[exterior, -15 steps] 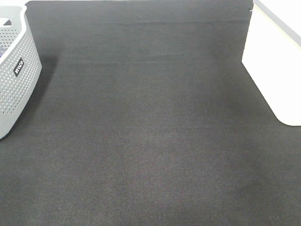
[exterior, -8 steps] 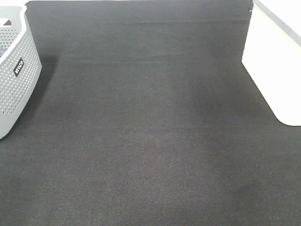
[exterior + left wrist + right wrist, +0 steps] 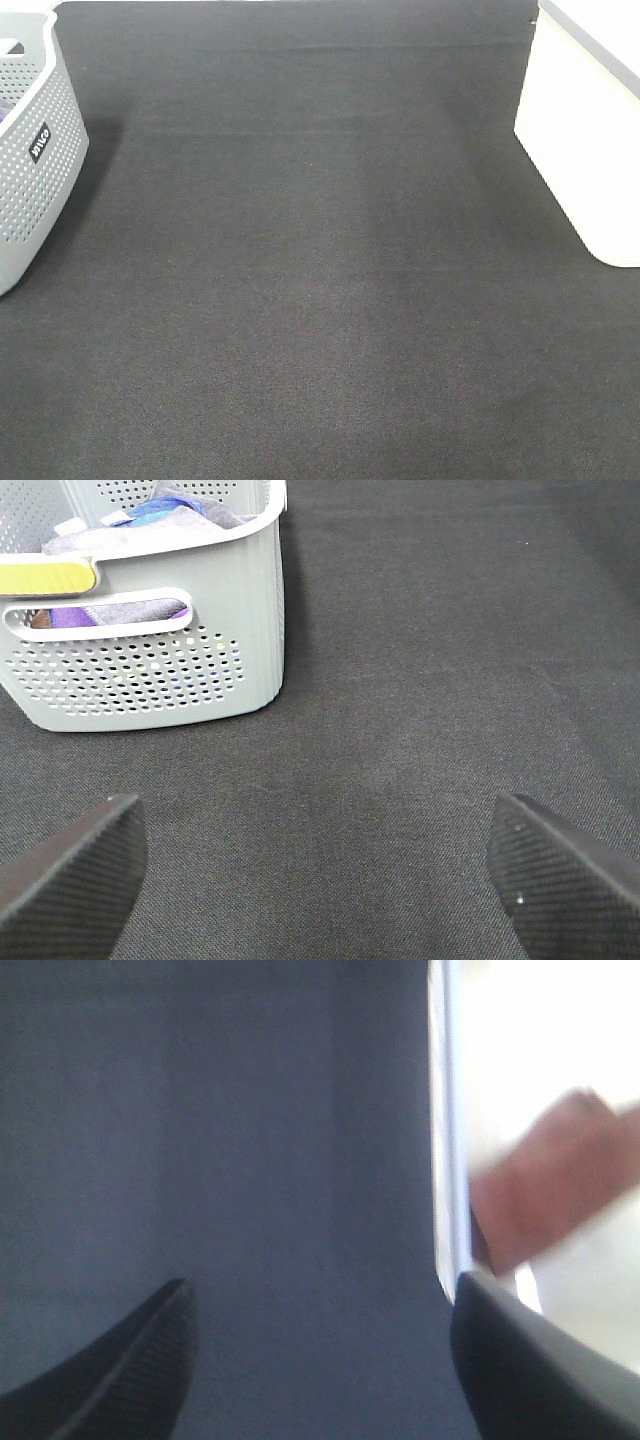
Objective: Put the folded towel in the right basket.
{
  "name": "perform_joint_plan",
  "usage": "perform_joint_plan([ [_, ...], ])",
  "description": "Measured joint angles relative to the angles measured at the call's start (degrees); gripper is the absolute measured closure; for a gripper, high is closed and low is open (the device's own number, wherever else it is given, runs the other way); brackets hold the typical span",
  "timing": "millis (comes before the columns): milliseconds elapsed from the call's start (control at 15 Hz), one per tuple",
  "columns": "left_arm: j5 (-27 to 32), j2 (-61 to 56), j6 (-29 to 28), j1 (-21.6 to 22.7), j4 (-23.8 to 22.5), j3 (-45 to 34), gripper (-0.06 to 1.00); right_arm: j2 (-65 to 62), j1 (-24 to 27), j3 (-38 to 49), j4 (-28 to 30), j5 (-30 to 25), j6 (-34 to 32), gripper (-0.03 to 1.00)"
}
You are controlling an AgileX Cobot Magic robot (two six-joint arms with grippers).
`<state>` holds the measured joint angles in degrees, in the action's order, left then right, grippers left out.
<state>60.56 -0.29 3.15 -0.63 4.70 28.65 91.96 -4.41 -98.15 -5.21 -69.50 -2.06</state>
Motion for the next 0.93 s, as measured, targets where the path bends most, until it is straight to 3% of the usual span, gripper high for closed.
perform_joint_plan([
  [533,0.0,0.0,0.0,0.0,0.0,0.0,0.07,-37.6,0.0,44.1,1.5,0.0,0.0,0.29],
  [733,0.0,0.0,0.0,0.0,0.0,0.0,0.07,-52.7,0.0,55.6,3.6,-0.1,0.0,0.29],
  [800,0.0,0.0,0.0,0.0,0.0,0.0,0.07,-52.7,0.0,55.6,3.6,-0.1,0.0,0.29],
  [933,0.0,0.0,0.0,0.0,0.0,0.0,0.07,-69.0,0.0,63.5,5.2,0.5,0.0,0.29],
])
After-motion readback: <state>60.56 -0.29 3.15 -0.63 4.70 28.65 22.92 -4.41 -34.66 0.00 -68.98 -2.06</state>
